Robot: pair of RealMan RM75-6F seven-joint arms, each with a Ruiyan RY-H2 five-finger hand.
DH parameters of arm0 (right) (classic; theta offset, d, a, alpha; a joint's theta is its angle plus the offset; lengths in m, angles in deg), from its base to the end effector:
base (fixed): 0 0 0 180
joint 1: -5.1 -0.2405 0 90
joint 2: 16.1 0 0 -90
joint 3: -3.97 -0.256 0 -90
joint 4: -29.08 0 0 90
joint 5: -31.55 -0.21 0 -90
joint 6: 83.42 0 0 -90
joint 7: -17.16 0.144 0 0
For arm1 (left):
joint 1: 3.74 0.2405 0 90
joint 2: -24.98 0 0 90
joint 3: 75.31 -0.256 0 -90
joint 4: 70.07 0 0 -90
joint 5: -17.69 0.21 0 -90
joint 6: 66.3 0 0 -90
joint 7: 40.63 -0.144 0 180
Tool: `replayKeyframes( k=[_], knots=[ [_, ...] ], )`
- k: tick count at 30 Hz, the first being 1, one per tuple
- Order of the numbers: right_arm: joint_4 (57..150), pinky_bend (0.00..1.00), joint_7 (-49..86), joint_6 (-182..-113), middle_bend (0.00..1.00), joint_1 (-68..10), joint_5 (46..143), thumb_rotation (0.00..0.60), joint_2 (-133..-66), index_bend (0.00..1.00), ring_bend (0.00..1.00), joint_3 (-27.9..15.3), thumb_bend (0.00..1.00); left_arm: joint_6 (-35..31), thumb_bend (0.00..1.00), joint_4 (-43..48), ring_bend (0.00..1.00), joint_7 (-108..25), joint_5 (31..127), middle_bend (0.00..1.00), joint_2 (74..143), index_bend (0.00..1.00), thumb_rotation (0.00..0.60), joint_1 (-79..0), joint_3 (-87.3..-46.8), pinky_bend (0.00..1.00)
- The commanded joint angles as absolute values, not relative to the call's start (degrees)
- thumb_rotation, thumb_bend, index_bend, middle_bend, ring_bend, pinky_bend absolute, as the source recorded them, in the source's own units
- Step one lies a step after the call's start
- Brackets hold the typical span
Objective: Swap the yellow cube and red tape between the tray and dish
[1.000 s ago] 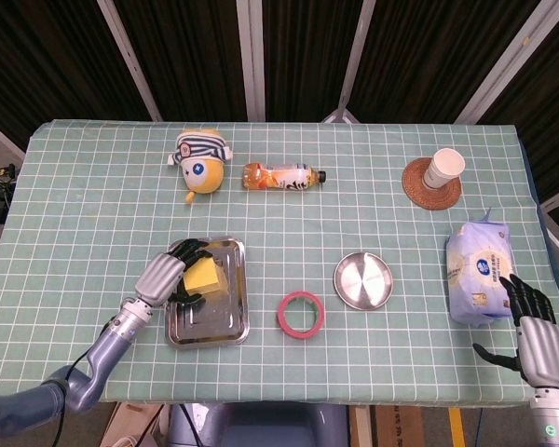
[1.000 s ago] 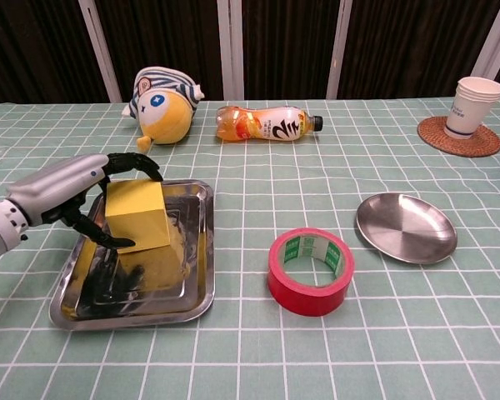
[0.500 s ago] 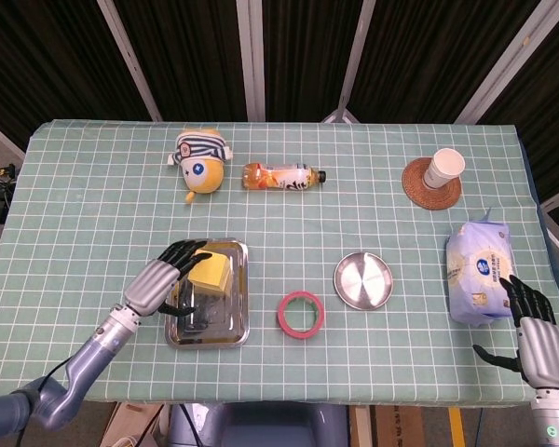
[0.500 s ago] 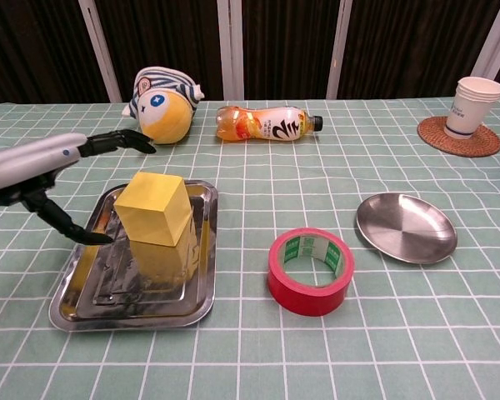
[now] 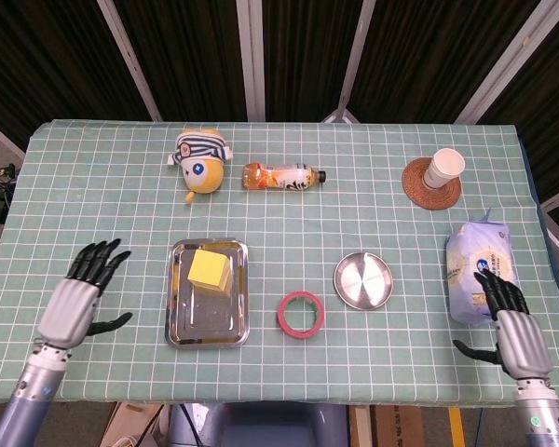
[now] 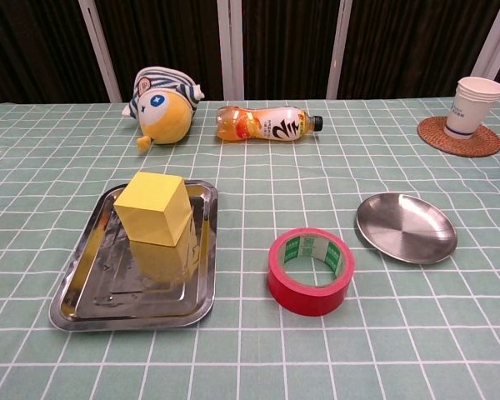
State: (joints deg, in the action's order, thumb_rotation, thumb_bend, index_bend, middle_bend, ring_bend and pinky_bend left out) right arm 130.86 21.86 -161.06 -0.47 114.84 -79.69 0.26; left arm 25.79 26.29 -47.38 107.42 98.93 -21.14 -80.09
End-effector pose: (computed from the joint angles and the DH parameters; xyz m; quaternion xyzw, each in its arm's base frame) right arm -0.2853 -0.1834 0.1340 0.5619 -0.4951 0.4176 0.5146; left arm -0.2335 0.2057 0.0987 -0.6337 -0.3466 -0.4876 0.4904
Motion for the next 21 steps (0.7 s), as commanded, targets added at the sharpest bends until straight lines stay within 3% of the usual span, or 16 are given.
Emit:
replayKeyframes(
  k=[1, 8, 12, 21],
  knots=[
    [132.5, 0.0, 21.3, -155.5, 0.0, -5.2, 117.7, 0.6, -79.2, 0.0, 0.0, -0.3, 0.02, 27.9, 0.0, 22.7, 0.0, -44.5, 109.6, 0.0, 98.7, 0.12, 0.6, -18.4, -81.1, 0.03],
    [137.2, 0.0, 14.9, -146.2, 0.0, -14.8, 118.0, 0.6, -82.3, 0.0, 0.0, -4.0, 0.02, 27.2, 0.0, 20.6, 0.0, -42.7, 109.1, 0.0, 99.3, 0.12, 0.6, -17.6, -79.8, 0.03],
    [139.2, 0.0, 7.4, -136.9, 0.0, -21.1, 110.9, 0.6, -87.5, 0.0, 0.0, -4.8, 0.02, 26.5, 0.0, 20.2, 0.0, -41.1, 107.5, 0.0, 99.4, 0.12, 0.6, -17.0, -78.3, 0.03],
    [139.7, 0.0, -2.8, -133.2, 0.0, -26.7, 98.6, 0.6, -92.7, 0.0, 0.0, -5.1, 0.02, 25.9, 0.0, 20.0, 0.0, -40.5, 107.2, 0.0, 99.6, 0.12, 0.6, -16.3, -76.8, 0.03]
  ],
)
